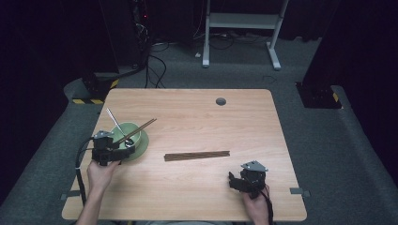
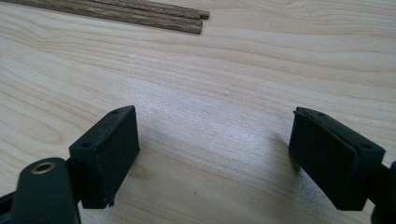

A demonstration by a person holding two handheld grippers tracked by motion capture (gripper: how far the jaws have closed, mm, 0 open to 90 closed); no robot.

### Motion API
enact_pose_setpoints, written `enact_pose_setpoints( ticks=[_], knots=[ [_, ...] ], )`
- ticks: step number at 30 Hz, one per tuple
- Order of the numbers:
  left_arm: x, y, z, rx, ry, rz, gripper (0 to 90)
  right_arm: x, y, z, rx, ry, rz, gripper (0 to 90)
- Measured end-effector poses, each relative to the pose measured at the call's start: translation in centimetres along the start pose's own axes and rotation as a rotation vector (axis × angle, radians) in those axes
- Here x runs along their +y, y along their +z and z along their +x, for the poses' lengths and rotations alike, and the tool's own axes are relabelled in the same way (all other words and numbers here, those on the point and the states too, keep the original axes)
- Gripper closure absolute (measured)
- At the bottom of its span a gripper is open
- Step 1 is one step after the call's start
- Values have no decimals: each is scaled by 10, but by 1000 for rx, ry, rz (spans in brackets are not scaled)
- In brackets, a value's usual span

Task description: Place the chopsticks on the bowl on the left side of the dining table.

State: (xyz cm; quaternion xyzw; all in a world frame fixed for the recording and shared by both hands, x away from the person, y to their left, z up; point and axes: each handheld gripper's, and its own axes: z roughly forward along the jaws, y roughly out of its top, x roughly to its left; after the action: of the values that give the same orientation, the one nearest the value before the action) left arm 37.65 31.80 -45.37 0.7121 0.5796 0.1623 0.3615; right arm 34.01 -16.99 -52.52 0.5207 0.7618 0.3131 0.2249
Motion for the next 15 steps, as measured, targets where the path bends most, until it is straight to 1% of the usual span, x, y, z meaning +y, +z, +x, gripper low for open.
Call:
enact_pose_setpoints(
  ticks=[3, 7, 15],
  knots=[
    [0, 0, 2, 14, 1, -1, 245, 0, 0, 0, 0, -1, 0, 158],
    [1, 0, 5, 17, -13, -9, 246, 0, 0, 0, 0, 0, 0, 158],
    [3, 1, 10, 29, -26, -10, 246, 0, 0, 0, 0, 0, 0, 158]
  ],
)
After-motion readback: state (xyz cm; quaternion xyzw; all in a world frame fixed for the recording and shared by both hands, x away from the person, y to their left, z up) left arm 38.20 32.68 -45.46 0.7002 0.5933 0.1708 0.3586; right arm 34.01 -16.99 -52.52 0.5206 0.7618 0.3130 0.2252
